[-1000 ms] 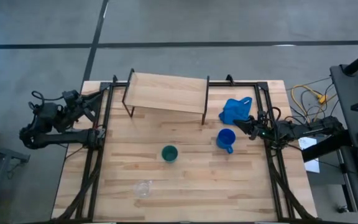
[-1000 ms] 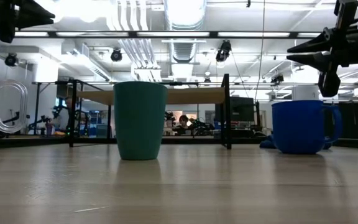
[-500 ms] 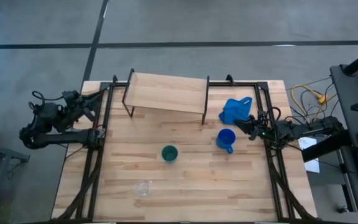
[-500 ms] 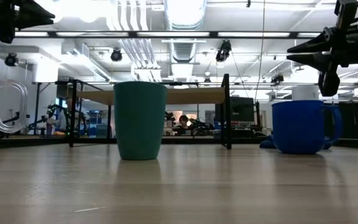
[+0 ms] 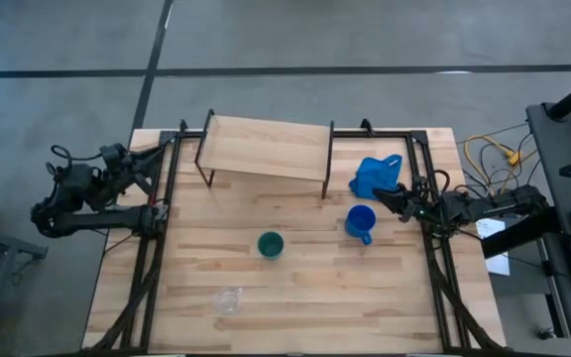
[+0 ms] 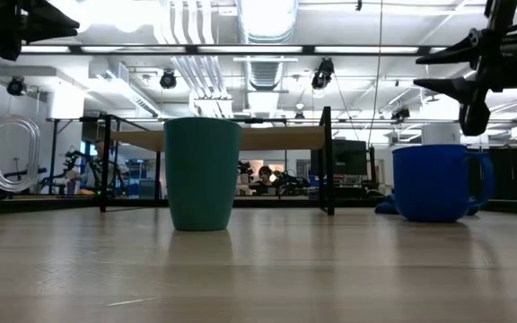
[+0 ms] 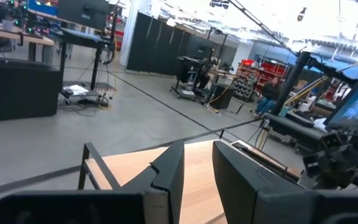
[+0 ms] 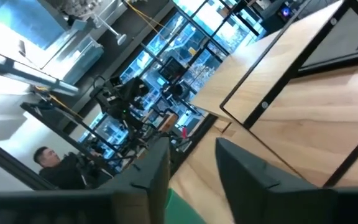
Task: Stack small to large cups/mugs on shelf
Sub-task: Put the transparent cup on the shelf
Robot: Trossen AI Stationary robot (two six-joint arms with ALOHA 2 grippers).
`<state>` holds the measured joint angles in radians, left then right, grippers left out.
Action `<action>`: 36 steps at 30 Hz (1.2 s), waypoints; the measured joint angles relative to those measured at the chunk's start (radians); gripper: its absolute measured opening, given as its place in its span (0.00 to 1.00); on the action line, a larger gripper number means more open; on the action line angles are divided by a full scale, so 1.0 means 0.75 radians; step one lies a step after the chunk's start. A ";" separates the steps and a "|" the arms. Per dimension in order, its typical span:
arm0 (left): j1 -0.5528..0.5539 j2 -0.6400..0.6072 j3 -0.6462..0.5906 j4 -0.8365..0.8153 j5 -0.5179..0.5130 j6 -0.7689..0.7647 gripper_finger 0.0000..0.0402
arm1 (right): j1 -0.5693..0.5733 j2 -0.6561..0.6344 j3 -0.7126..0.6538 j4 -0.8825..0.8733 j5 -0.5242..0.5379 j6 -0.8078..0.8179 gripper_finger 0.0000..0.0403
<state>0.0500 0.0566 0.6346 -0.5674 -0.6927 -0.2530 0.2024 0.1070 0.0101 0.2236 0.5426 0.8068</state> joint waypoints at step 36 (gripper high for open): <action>0.000 0.002 0.000 0.005 0.009 -0.074 0.18 | 0.000 0.019 0.000 -0.004 -0.038 0.369 0.48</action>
<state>0.0498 0.0581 0.6346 -0.5635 -0.6863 -0.3088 0.2024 0.1210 0.0101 0.2208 0.5143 1.0839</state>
